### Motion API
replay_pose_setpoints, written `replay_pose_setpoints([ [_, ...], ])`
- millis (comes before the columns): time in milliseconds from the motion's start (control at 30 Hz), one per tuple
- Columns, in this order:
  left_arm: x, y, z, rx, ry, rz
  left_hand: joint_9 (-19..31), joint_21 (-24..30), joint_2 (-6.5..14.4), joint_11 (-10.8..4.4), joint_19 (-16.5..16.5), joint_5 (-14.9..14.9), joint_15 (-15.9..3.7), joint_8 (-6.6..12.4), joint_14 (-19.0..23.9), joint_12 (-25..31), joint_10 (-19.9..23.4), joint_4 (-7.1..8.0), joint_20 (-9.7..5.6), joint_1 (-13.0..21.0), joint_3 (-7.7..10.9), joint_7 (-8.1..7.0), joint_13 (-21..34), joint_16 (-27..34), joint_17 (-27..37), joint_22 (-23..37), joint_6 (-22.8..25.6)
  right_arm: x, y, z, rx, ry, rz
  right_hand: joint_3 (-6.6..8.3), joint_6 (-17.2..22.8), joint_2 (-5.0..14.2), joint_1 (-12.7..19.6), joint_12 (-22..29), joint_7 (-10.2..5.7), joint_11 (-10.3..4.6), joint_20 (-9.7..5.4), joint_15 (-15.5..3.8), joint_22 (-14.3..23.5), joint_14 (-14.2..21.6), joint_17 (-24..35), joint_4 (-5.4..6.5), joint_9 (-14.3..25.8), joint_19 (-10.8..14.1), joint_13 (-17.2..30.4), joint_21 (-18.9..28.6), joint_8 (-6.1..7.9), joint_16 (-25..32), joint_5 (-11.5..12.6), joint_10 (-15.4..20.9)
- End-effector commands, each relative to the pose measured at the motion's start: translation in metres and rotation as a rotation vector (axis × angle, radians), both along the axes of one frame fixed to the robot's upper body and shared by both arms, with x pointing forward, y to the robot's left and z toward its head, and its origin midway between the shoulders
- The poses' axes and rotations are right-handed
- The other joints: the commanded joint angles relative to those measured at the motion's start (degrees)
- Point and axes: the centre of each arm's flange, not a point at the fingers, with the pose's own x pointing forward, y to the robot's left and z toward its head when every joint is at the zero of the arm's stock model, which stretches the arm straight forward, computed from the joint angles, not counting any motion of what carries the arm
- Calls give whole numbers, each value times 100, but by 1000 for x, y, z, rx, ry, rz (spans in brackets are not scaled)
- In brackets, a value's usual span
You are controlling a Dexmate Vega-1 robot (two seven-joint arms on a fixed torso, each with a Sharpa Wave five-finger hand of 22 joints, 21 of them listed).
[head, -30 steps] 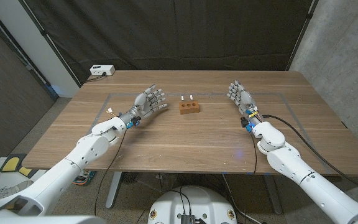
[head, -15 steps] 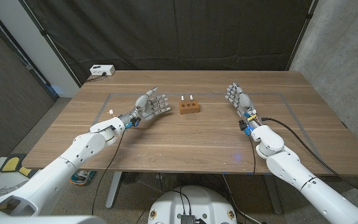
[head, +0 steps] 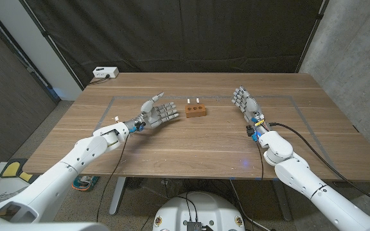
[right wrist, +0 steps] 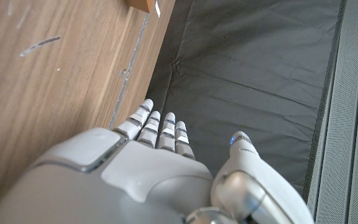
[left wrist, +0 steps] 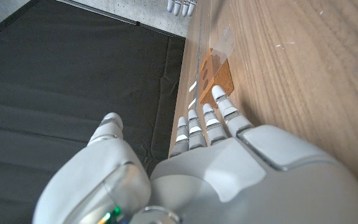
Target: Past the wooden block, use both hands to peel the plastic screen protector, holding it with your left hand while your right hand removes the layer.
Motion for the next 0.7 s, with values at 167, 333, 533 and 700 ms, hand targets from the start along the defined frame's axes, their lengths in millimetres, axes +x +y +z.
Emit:
replay_pose_setpoints([
  [167, 2, -8, 2, 0, 132, -40, 24, 35, 35, 19, 44, -14, 4, -23, -4, 34, 36, -70, -3, 113, 21, 93, 0, -14, 3, 9, -46, 2, -4, -3, 14, -2, -2, -7, 35, -2, 33, 31, -8, 18, -4, 17, 22, 44, 11, -39, 27, 40, 5, -10, 14, 10, 4, 43],
  [333, 1, -12, 5, 41, 166, -51, 17, 35, 17, 79, 99, -6, 35, -62, -1, 30, 23, -133, 15, 210, 40, 241, -6, -34, -6, -2, -100, 4, -6, -3, 18, -5, -2, -10, 39, -2, 31, 33, -10, 24, -4, 20, 23, 48, 12, -39, 27, 38, 5, -16, 14, 12, 3, 50],
  [533, 1, -13, 10, 74, 180, -33, 13, 43, -7, 123, 165, 0, 68, -73, 19, 44, 46, -176, 12, 273, 45, 288, -10, -41, -10, -8, -83, 5, -9, -4, 25, -10, -5, -16, 40, -3, 25, 34, -9, 23, -1, 18, 23, 47, 13, -37, 28, 39, 5, -21, 14, 12, 2, 57],
  [700, 1, -11, 16, 114, 199, -24, 11, 58, -22, 135, 231, 3, 72, -81, 32, 46, 44, -200, 33, 309, 47, 326, -13, -45, -11, -11, -67, 6, -9, -5, 32, -12, -2, -20, 38, -5, 22, 33, -11, 19, -1, 16, 24, 51, 14, -36, 28, 41, 5, -25, 13, 13, 1, 58],
])
